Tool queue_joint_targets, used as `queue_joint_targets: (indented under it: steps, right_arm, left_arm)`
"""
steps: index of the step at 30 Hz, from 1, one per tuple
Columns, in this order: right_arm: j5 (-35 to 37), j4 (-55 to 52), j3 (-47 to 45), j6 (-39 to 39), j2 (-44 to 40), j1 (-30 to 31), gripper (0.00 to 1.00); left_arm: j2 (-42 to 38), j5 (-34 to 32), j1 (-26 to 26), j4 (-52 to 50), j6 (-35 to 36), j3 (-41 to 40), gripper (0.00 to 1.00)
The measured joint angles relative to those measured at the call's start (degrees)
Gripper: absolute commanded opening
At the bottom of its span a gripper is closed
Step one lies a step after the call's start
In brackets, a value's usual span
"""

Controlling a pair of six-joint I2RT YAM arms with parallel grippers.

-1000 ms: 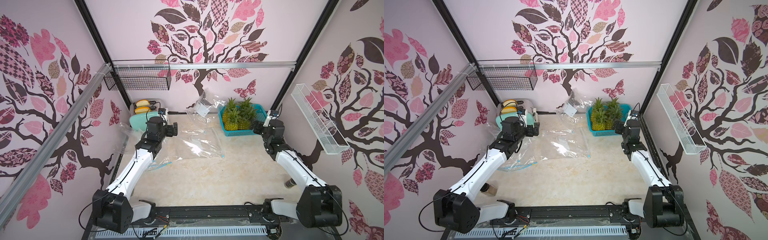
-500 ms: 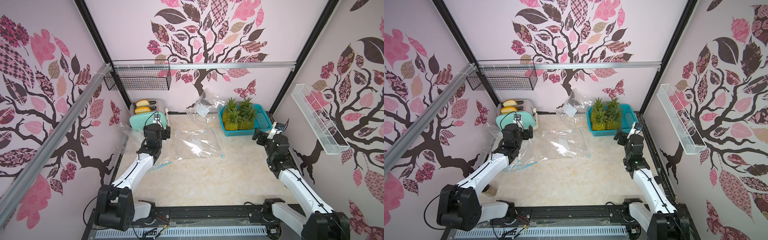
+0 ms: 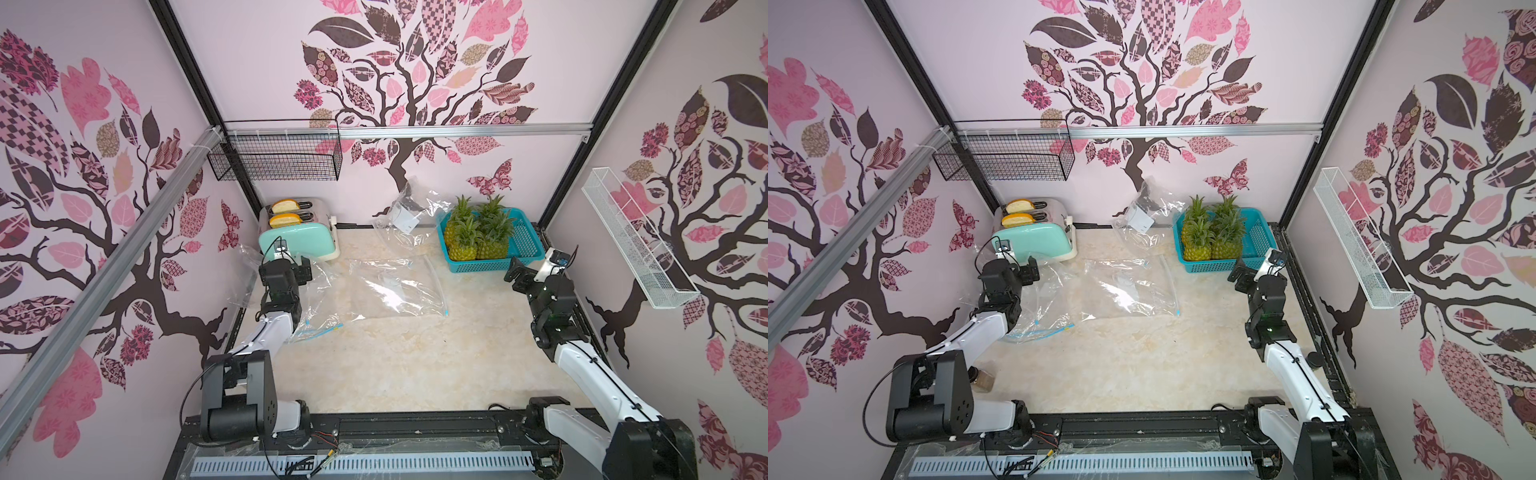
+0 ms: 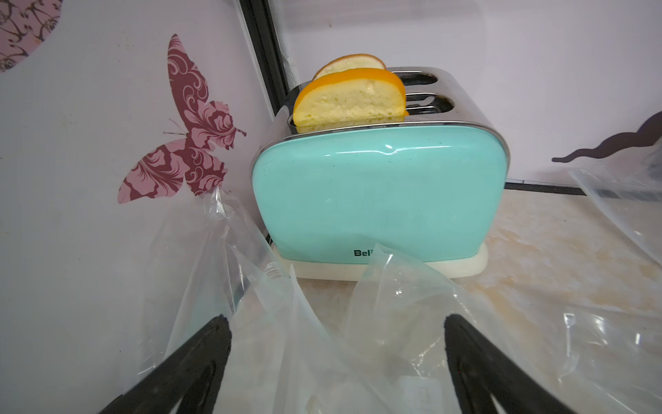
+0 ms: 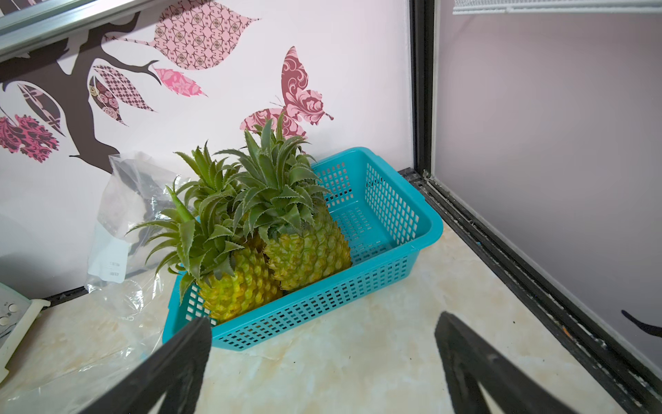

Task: Open the zip-top bag and take out the pineapple
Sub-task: Reset both arms

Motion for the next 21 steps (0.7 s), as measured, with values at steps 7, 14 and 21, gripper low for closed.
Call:
queue_joint_targets:
  steps: [7,14,21]
  right_arm:
    - [-0.7,1.9,-2.3,-1.0,-4.0,0.0,1.0]
    - [-1.1,3.5,-2.4,-1.0,-3.9,0.0,0.99]
    - [-0.7,4.9,-3.7,-0.8,-4.6,0.0,1.0]
  left_arm:
    - [3.4,4.3,0.5,-5.0,-0.7,1.6,0.98]
    - [3.4,7.5,0.5,-7.1,-4.5,0.3,0.98]
    - [2.8,11.1,0.5,-4.3,-7.0,-3.5,0.98]
